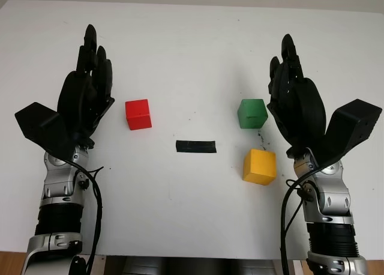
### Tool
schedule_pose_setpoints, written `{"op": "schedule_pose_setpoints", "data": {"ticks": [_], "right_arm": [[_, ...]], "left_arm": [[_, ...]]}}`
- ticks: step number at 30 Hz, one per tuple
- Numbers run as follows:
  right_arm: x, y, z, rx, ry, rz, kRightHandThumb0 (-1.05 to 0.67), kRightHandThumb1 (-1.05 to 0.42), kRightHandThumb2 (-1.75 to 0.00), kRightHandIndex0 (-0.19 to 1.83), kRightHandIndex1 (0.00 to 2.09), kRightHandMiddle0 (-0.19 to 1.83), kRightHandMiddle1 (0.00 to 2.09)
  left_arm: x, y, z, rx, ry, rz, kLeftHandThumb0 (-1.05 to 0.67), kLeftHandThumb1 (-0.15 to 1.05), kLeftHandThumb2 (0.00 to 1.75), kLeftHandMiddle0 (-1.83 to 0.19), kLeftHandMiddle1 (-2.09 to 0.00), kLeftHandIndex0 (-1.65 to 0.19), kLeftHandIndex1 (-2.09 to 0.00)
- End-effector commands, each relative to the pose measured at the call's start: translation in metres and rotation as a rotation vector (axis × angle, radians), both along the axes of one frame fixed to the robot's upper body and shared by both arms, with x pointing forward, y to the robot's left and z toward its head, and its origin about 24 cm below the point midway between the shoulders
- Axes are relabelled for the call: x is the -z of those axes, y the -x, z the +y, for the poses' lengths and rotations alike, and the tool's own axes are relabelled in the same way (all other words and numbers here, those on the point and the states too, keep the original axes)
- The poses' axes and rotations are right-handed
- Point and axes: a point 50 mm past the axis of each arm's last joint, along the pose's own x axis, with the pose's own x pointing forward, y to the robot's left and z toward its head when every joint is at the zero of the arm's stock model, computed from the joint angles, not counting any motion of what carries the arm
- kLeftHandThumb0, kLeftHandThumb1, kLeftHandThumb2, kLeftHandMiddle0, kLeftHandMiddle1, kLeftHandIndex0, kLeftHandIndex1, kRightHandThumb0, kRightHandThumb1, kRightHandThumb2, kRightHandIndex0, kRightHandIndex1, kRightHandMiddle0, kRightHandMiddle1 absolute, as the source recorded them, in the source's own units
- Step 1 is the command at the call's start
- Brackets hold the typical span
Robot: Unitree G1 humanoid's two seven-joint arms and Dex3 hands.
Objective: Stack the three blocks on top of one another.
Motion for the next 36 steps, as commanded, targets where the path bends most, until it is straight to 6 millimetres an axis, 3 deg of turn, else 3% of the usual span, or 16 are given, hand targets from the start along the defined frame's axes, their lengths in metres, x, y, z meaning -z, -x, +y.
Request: {"op": "schedule_pose_setpoints", "data": {"ticks": [1,12,14,17,19,21,23,29,36], "right_arm": [[-0.005,0.003,0.0,0.0,0.02,-0.033,-0.82,-1.05,-0.78,-0.19,0.0,-0.19,0.0],[-0.001,0.007,0.0,0.003,0.009,-0.02,-0.8,-1.05,-0.79,-0.19,0.0,-0.19,0.0],[-0.001,0.008,0.0,0.004,0.006,-0.022,-0.8,-1.05,-0.79,-0.19,0.0,-0.19,0.0],[-0.002,0.009,0.001,0.006,0.004,-0.031,-0.79,-1.05,-0.79,-0.19,0.0,-0.19,0.0],[-0.003,0.009,0.002,0.006,0.002,-0.032,-0.79,-1.05,-0.8,-0.19,0.0,-0.19,0.0],[-0.003,0.009,0.002,0.006,0.0,-0.03,-0.79,-1.05,-0.8,-0.19,0.0,-0.19,0.0],[-0.003,0.01,0.002,0.009,-0.006,-0.028,-0.79,-1.05,-0.8,-0.19,0.0,-0.19,0.0],[-0.003,0.012,0.001,0.017,-0.016,-0.03,-0.77,-1.05,-0.81,-0.19,0.0,-0.19,0.0],[-0.005,0.011,0.003,0.018,-0.013,-0.032,-0.76,-1.05,-0.83,-0.19,0.0,-0.19,0.0]], "left_arm": [[-0.007,0.0,0.002,-0.006,-0.02,-0.029,-0.79,1.05,0.56,0.19,0.0,0.19,0.0],[-0.005,0.0,-0.001,0.003,0.021,-0.027,-0.76,1.05,0.54,0.18,-0.02,0.19,0.0],[-0.007,0.002,-0.001,-0.066,-0.016,-0.062,-0.74,1.05,0.51,0.12,-0.06,0.13,-0.04],[-0.015,0.006,-0.002,-0.165,-0.178,-0.126,-0.71,1.05,0.47,0.01,-0.11,0.03,-0.09],[-0.022,0.009,-0.002,-0.228,-0.315,-0.157,-0.7,1.05,0.39,-0.15,-0.18,-0.18,-0.22],[-0.027,0.012,-0.002,-0.28,-0.442,-0.156,-0.74,1.05,0.33,-0.19,-0.21,-0.3,-0.32],[-0.034,0.019,0.001,-0.305,-0.615,-0.151,-0.77,1.05,0.28,-0.16,-0.2,-0.28,-0.41],[-0.058,0.031,0.005,-0.34,-0.935,-0.134,-0.85,1.04,0.09,-0.09,-0.06,-0.44,-0.14],[-0.072,0.031,0.003,-0.341,-1.197,-0.129,-0.92,1.05,0.12,-0.06,-0.05,-0.53,-0.1]]}}
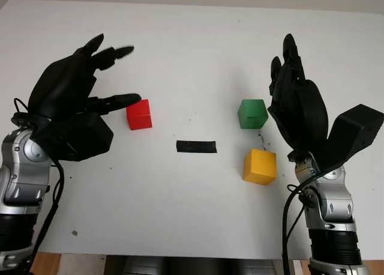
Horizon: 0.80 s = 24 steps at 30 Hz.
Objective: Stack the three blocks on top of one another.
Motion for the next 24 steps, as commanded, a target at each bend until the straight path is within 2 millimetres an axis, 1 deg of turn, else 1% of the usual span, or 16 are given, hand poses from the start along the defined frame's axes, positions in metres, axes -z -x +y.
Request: {"op": "schedule_pose_setpoints", "data": {"ticks": [1,5,7,10,13,17,24], "right_arm": [[-0.003,0.003,0.002,-0.001,-0.005,-0.013,-0.76,-1.05,-0.83,-0.19,0.0,-0.19,0.0],[-0.003,0.003,0.002,0.004,-0.018,-0.012,-0.77,-1.05,-0.81,-0.19,0.0,-0.19,0.0],[-0.003,0.003,0.002,0.006,-0.019,-0.013,-0.76,-1.05,-0.81,-0.19,0.0,-0.19,0.0],[-0.004,0.003,0.003,0.01,-0.017,-0.016,-0.76,-1.05,-0.81,-0.19,0.0,-0.19,0.0],[-0.003,0.003,0.003,0.012,-0.024,-0.013,-0.76,-1.05,-0.8,-0.19,0.0,-0.19,0.0],[-0.003,0.003,0.003,0.011,-0.021,-0.014,-0.76,-1.05,-0.81,-0.19,0.0,-0.19,0.0],[-0.002,0.003,0.002,0.013,-0.017,-0.008,-0.76,-1.05,-0.81,-0.19,0.0,-0.19,0.0]], "left_arm": [[-0.006,-0.001,-0.003,0.008,-0.09,-0.01,-0.92,1.05,0.12,-0.07,-0.06,-0.54,-0.1],[-0.005,-0.002,-0.006,0.003,-0.16,0.057,-0.98,1.05,0.16,-0.02,-0.04,-0.5,-0.06],[-0.004,-0.002,-0.008,0.001,-0.185,0.068,-1.03,1.05,0.19,-0.01,-0.05,-0.49,-0.06],[-0.002,-0.002,-0.01,-0.005,-0.222,0.086,-1.05,1.05,0.2,-0.01,-0.05,-0.47,-0.05],[0.001,-0.001,-0.012,-0.015,-0.228,0.108,-1.05,1.05,0.17,0.01,-0.04,-0.46,-0.04],[0.009,-0.002,-0.012,-0.05,-0.249,0.093,-1.04,1.05,0.09,0.02,-0.05,-0.46,-0.05],[0.022,-0.006,-0.015,-0.081,-0.27,0.047,-0.99,1.02,0.05,0.01,-0.06,-0.5,-0.07]]}}
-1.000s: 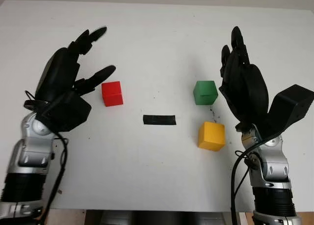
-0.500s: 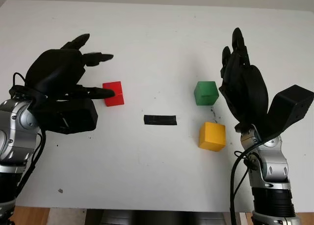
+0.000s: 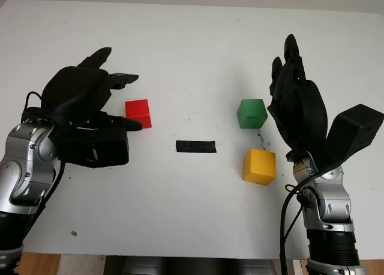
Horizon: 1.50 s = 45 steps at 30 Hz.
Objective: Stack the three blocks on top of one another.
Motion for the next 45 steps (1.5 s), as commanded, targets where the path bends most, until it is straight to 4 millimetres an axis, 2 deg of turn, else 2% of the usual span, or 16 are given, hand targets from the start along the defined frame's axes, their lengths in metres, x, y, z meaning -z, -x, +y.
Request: {"op": "schedule_pose_setpoints", "data": {"ticks": [1,26,27,29,31,38,43,45], "right_arm": [[-0.002,0.003,0.0,0.001,-0.001,-0.011,-0.76,-1.05,-0.81,-0.19,0.0,-0.19,0.0],[-0.002,0.007,-0.003,0.004,-0.026,-0.017,-0.77,-1.05,-0.78,-0.19,0.0,-0.19,0.0],[-0.002,0.007,-0.003,0.004,-0.027,-0.016,-0.77,-1.05,-0.78,-0.19,0.0,-0.19,0.0],[-0.001,0.007,-0.003,0.004,-0.029,-0.017,-0.77,-1.05,-0.78,-0.19,0.0,-0.19,0.0],[-0.001,0.007,-0.003,0.004,-0.028,-0.017,-0.77,-1.05,-0.78,-0.19,0.0,-0.19,0.0],[-0.001,0.007,-0.003,0.002,-0.02,-0.014,-0.77,-1.05,-0.78,-0.19,0.0,-0.19,0.0],[-0.001,0.007,-0.003,-0.002,-0.021,-0.015,-0.77,-1.05,-0.78,-0.19,0.0,-0.19,0.0],[-0.001,0.007,-0.003,-0.003,-0.022,-0.016,-0.76,-1.05,-0.78,-0.19,0.0,-0.19,0.0]], "left_arm": [[0.008,0.0,-0.001,-0.011,-0.008,-0.003,-0.99,1.01,0.05,0.01,-0.06,-0.5,-0.07],[0.019,-0.007,-0.008,-0.061,-0.01,-0.028,-0.88,0.96,0.04,-0.08,-0.07,-0.67,-0.21],[0.019,-0.008,-0.008,-0.059,-0.007,-0.027,-0.88,0.95,0.05,-0.09,-0.07,-0.67,-0.27],[0.019,-0.008,-0.007,-0.058,-0.004,-0.027,-0.86,0.94,0.05,-0.12,-0.06,-0.55,-0.57],[0.02,-0.009,-0.007,-0.058,-0.005,-0.028,-0.84,0.94,0.05,-0.14,-0.06,-0.52,-0.7],[0.022,-0.011,-0.006,-0.074,-0.021,-0.029,-0.72,0.94,0.05,-0.21,-0.07,-0.54,-0.81],[0.022,-0.011,-0.006,-0.053,0.023,-0.048,-0.58,0.99,0.06,-0.27,-0.07,-0.55,-1.04],[0.022,-0.01,-0.006,-0.043,0.031,-0.057,-0.52,1.02,0.06,-0.3,-0.07,-0.5,-1.12]]}}
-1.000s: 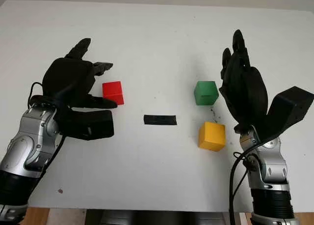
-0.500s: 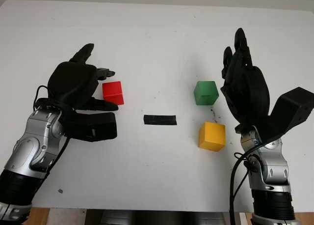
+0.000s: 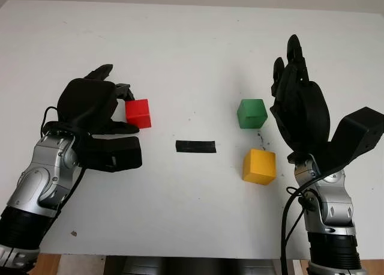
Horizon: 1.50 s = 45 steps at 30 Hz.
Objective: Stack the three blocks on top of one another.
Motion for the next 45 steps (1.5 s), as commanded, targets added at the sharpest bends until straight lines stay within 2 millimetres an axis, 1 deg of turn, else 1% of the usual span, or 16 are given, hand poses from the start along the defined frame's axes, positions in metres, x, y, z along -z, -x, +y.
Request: {"op": "schedule_pose_setpoints", "data": {"ticks": [1,4,7,17,22,29,36,39,45], "right_arm": [[-0.001,0.003,-0.002,0.006,0.004,-0.009,-0.76,-1.05,-0.78,-0.19,0.0,-0.19,0.0],[-0.001,0.003,-0.003,0.007,0.005,-0.009,-0.76,-1.05,-0.78,-0.19,0.0,-0.19,0.0],[-0.001,0.002,-0.002,0.01,0.011,-0.008,-0.76,-1.05,-0.78,-0.19,0.0,-0.19,0.0],[-0.001,0.002,-0.001,0.007,0.025,-0.009,-0.73,-1.05,-0.79,-0.19,0.0,-0.19,0.0],[-0.001,0.002,0.0,0.012,0.029,-0.01,-0.73,-1.05,-0.78,-0.19,0.0,-0.19,0.0],[-0.001,0.001,0.0,0.008,0.034,-0.006,-0.73,-1.05,-0.78,-0.19,0.0,-0.19,0.0],[-0.001,0.0,0.001,0.005,0.035,-0.005,-0.73,-1.05,-0.77,-0.19,0.0,-0.19,0.0],[-0.001,-0.001,0.002,0.008,0.03,-0.002,-0.74,-1.05,-0.77,-0.19,0.0,-0.19,0.0],[0.0,-0.001,0.003,0.014,0.031,0.004,-0.74,-1.05,-0.76,-0.19,0.0,-0.19,0.0]], "left_arm": [[-0.005,0.0,0.001,0.015,0.012,-0.036,-0.51,1.03,0.06,-0.31,-0.07,-0.48,-1.14],[-0.005,0.0,0.001,0.029,0.027,-0.047,-0.49,1.04,0.06,-0.33,-0.07,-0.45,-1.17],[-0.005,0.001,0.002,0.08,0.103,-0.035,-0.47,1.04,0.06,-0.34,-0.07,-0.43,-1.15],[-0.005,0.002,0.003,0.231,0.341,0.013,-0.48,1.03,0.05,-0.39,-0.06,-0.52,-1.1],[-0.003,0.002,0.004,0.294,0.47,0.038,-0.45,1.01,0.04,-0.38,-0.06,-0.55,-1.09],[-0.005,0.003,0.003,0.357,0.504,0.032,-0.47,1.01,0.05,-0.36,-0.05,-0.55,-1.11],[-0.007,0.004,-0.002,0.411,0.512,0.054,-0.49,1.02,0.05,-0.35,-0.05,-0.53,-1.24],[-0.007,0.004,-0.007,0.449,0.528,0.084,-0.46,1.02,0.05,-0.34,-0.05,-0.51,-1.26],[-0.007,0.004,-0.021,0.558,0.55,0.16,-0.46,1.01,0.05,-0.31,-0.05,-0.53,-1.21]]}}
